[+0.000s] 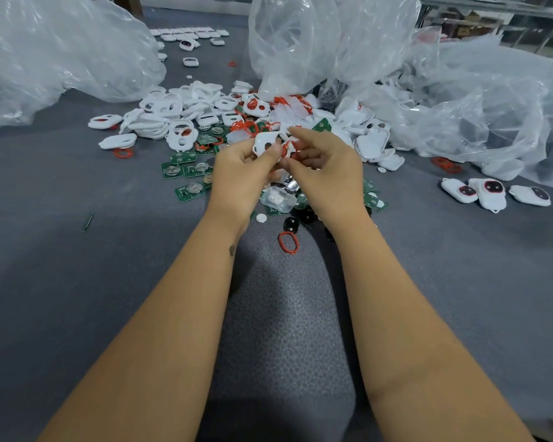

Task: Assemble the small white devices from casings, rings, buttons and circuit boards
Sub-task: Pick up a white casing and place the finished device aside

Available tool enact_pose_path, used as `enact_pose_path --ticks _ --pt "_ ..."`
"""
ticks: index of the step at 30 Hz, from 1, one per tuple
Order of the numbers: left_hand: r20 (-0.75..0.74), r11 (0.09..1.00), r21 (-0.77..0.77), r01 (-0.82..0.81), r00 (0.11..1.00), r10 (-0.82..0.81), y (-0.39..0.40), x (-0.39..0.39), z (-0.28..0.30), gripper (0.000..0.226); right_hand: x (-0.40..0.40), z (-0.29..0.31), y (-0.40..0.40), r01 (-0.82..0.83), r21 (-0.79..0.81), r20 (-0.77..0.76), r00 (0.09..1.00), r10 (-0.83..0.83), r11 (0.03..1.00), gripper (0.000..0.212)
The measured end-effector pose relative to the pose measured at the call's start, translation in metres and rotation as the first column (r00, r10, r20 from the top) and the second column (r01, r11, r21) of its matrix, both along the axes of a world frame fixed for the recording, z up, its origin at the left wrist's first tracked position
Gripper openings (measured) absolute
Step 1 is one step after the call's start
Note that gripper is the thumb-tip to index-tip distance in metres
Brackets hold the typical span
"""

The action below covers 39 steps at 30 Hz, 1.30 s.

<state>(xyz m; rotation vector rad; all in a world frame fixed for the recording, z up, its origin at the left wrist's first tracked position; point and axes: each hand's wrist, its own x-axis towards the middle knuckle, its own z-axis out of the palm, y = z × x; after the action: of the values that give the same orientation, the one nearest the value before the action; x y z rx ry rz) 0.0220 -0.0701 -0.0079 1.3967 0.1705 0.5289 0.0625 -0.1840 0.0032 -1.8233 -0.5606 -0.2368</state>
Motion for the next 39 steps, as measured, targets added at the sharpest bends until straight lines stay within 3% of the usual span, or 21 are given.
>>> enact_pose_path --ticks 2,7,15,20,28,34,39 --pt "-0.006 1.0 -0.018 -0.012 1.0 0.012 -0.0007 0.0 0.001 0.019 0.0005 -0.0002 0.0004 0.003 0.038 -0.049 0.999 -0.001 0.999 0.042" --pt "-0.017 0.998 -0.062 0.029 0.999 -0.03 0.0005 -0.0004 0.0014 0.023 0.0024 -0.0011 0.0005 0.004 0.104 -0.083 0.997 0.005 0.995 0.033" --pt "-0.04 0.998 -0.038 0.046 0.998 -0.047 0.0002 -0.0014 0.0007 0.023 0.0025 -0.0066 0.0035 -0.006 0.021 0.032 0.999 0.005 1.0 0.034" --pt "-0.071 0.987 -0.155 0.037 0.996 -0.049 0.0017 0.0005 0.0027 0.026 0.0027 -0.0057 0.0014 0.007 -0.025 0.1 0.995 -0.004 1.0 0.033" --pt "-0.101 0.995 0.008 0.098 0.99 -0.097 -0.0015 -0.0011 -0.0006 0.047 0.0027 -0.0056 0.0014 0.025 -0.131 0.214 0.977 0.003 0.991 0.026" --pt "-0.046 0.987 -0.133 0.086 0.995 -0.093 -0.0025 -0.0004 0.0009 0.033 0.0017 -0.0047 0.0015 0.086 -0.005 0.204 0.975 -0.083 0.996 0.022" --pt "-0.057 0.983 -0.169 0.065 0.996 -0.075 -0.0038 -0.0014 0.0032 0.027 0.0015 -0.005 -0.0009 0.073 -0.067 0.187 0.981 -0.059 0.995 0.023"
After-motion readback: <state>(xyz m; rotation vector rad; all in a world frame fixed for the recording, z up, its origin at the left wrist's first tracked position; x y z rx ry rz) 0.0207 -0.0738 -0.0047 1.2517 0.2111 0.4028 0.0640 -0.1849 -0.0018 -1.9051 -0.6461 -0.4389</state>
